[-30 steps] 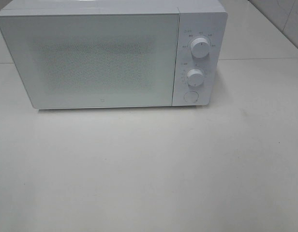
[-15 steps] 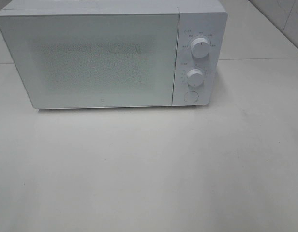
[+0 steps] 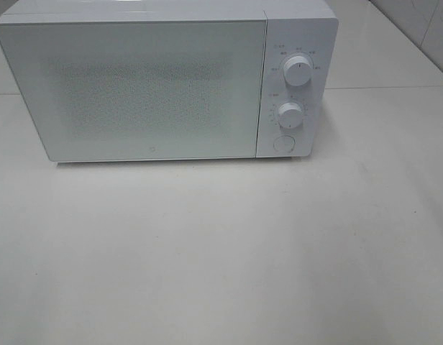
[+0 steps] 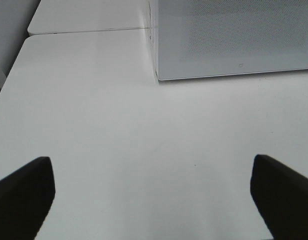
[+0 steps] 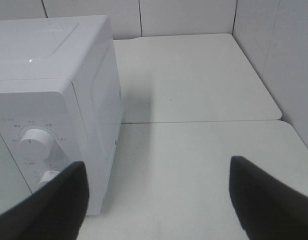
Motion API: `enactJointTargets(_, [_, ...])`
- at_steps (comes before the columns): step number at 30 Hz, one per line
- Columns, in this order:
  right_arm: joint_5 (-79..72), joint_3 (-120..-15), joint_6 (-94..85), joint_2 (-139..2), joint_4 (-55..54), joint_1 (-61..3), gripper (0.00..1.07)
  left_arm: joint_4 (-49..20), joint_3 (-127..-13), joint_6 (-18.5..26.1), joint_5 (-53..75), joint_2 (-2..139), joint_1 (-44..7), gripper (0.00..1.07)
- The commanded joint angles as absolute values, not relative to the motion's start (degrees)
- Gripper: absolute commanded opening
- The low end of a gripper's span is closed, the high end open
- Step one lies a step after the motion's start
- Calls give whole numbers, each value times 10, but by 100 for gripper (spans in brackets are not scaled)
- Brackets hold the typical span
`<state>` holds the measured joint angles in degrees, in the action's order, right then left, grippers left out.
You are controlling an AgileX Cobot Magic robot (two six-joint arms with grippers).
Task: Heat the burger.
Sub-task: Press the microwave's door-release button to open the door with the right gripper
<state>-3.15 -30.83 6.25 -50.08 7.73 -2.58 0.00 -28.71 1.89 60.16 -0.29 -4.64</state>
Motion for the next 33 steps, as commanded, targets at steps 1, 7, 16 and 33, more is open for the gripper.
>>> enactJointTargets(1, [-86, -313, 64, -532, 80, -23, 76, -5, -285, 18, 596, -17, -46, 100])
enactJointTargets(7, [-154, -313, 64, -596, 80, -23, 76, -5, -285, 18, 596, -17, -46, 100])
enactJointTargets(16, [-214, -313, 50, -665, 74, -23, 76, -5, -285, 18, 596, -17, -46, 100])
enactJointTargets(33, [-500, -207, -191, -728, -201, -135, 76, -5, -285, 18, 596, -17, -46, 100])
